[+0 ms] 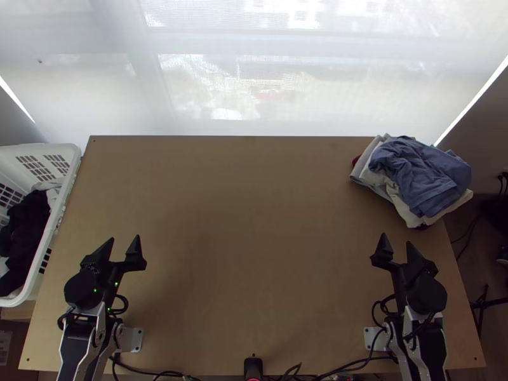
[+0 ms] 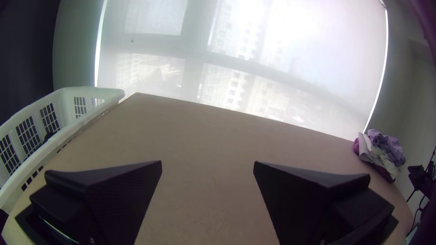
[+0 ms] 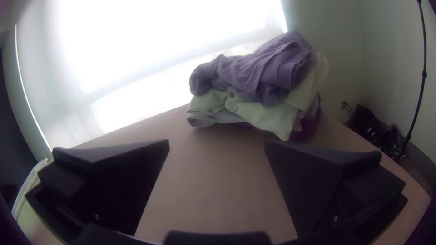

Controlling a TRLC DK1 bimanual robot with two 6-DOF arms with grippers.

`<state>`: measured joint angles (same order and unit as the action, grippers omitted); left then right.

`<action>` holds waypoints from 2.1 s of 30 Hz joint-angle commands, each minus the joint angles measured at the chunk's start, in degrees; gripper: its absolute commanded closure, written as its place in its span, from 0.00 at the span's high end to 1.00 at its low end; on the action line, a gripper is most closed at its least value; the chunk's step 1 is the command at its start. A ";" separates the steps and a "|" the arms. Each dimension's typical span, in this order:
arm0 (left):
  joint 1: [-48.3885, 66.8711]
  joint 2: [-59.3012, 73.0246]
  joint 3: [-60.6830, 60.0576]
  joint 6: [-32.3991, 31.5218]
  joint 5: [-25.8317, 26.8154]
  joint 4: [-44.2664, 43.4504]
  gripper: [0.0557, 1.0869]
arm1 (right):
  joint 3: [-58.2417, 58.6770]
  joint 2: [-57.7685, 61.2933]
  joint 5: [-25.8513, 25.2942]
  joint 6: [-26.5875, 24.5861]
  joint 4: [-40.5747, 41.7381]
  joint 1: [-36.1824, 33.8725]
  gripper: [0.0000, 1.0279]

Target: Fold the t-shirt

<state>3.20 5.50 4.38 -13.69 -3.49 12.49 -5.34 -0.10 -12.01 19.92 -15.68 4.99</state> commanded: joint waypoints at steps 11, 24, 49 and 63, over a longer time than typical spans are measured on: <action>-0.04 3.56 0.28 0.77 -5.30 -1.77 0.95 | -0.72 -0.08 0.41 23.67 -11.39 5.29 0.95; -0.83 4.70 0.54 0.69 -6.97 -1.86 0.95 | -0.37 -0.17 0.15 15.23 0.21 22.95 0.95; -5.93 20.17 13.81 5.70 -15.59 4.38 0.95 | -1.86 -0.08 -1.35 -9.90 5.49 29.55 0.95; -8.74 55.15 49.32 -4.85 -10.22 33.83 0.95 | -4.68 -0.25 -10.93 -49.98 1.97 35.70 0.95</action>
<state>-4.38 48.99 38.54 -13.32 -16.84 34.59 -9.06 -0.34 -14.96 -21.23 -11.62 39.77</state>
